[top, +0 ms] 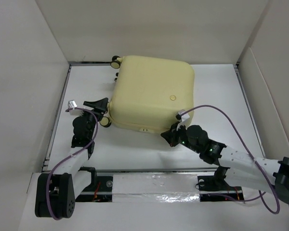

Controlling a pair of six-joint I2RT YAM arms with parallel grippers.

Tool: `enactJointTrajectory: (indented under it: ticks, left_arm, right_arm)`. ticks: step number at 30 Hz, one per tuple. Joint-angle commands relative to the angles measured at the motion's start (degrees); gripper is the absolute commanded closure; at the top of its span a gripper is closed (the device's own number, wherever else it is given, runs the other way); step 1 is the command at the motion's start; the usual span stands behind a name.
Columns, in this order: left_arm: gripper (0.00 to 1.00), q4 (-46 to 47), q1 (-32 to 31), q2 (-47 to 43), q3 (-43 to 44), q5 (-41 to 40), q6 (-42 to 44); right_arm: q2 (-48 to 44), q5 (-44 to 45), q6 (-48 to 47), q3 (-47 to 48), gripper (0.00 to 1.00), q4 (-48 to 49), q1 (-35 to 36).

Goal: Pack the luggage

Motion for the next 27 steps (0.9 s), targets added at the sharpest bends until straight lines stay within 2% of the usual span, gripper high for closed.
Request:
enactJointTrajectory:
  ticks: [1, 4, 5, 6, 8, 9, 11, 16, 19, 20, 21, 24, 25, 27]
  left_arm:
    - [1.0, 5.12, 2.03, -0.09, 0.72, 8.03, 3.56]
    - [1.0, 6.8, 2.04, 1.05, 1.77, 8.21, 2.86]
    - [1.0, 7.06, 2.04, 1.32, 1.95, 8.38, 2.68]
    - [1.0, 7.33, 2.04, 1.58, 2.04, 8.47, 2.68]
    - [1.0, 8.64, 2.04, 2.28, 1.69, 9.0, 1.98]
    - [1.0, 9.43, 2.04, 2.63, 1.52, 9.35, 1.46]
    - [1.0, 10.58, 2.04, 3.08, 1.6, 10.49, 0.23]
    - [1.0, 10.67, 2.04, 1.15, 3.09, 11.37, -2.41]
    - [1.0, 10.41, 2.04, -0.52, 4.59, 12.08, -4.61]
    - [1.0, 9.8, 2.04, -0.88, 5.46, 12.34, -5.05]
    - [1.0, 9.01, 2.04, -1.49, 5.91, 12.25, -5.32]
    - [1.0, 3.91, 2.04, -4.12, 7.93, 10.15, -4.79]
    - [1.0, 3.21, 2.04, -4.91, 8.63, 9.88, -5.23]
    - [1.0, 2.15, 2.04, -5.27, 9.6, 9.88, -5.49]
  right_arm:
    - [-2.94, 2.22, -2.39, 4.33, 1.0, -6.85, -1.17]
    - [-7.68, 2.74, -0.46, 2.15, 1.0, -13.02, -0.48]
    - [-11.61, 3.44, 0.15, 0.22, 0.95, -14.08, -0.47]
    - [-13.82, 5.54, 1.38, -0.75, 0.79, -17.22, -0.47]
    - [-20.13, 9.14, 2.18, -4.25, 0.6, -19.26, -0.47]
    - [-21.91, 12.21, 2.79, -5.06, 0.56, -20.4, -0.47]
    - [-24.47, 11.72, 3.68, -6.64, 0.55, -20.42, -2.4]
    - [-23.96, 9.87, 5.0, -8.58, 0.77, -19.19, -9.25]
    - [-23.77, 9.16, 4.38, -8.32, 0.78, -18.75, -12.93]
    - [-23.95, 8.99, 4.03, -8.23, 0.73, -18.4, -13.91]
    - [-24.3, 8.55, 2.72, -8.06, 0.6, -18.39, -14.79]
    - [-25.79, 6.71, 0.26, -7.62, 0.4, -17.79, -18.48]
    - [-25.88, 4.53, -1.4, -8.23, 0.35, -15.78, -20.06]
    - [-25.01, 1.28, -2.99, -9.11, 0.33, -12.45, -21.91]
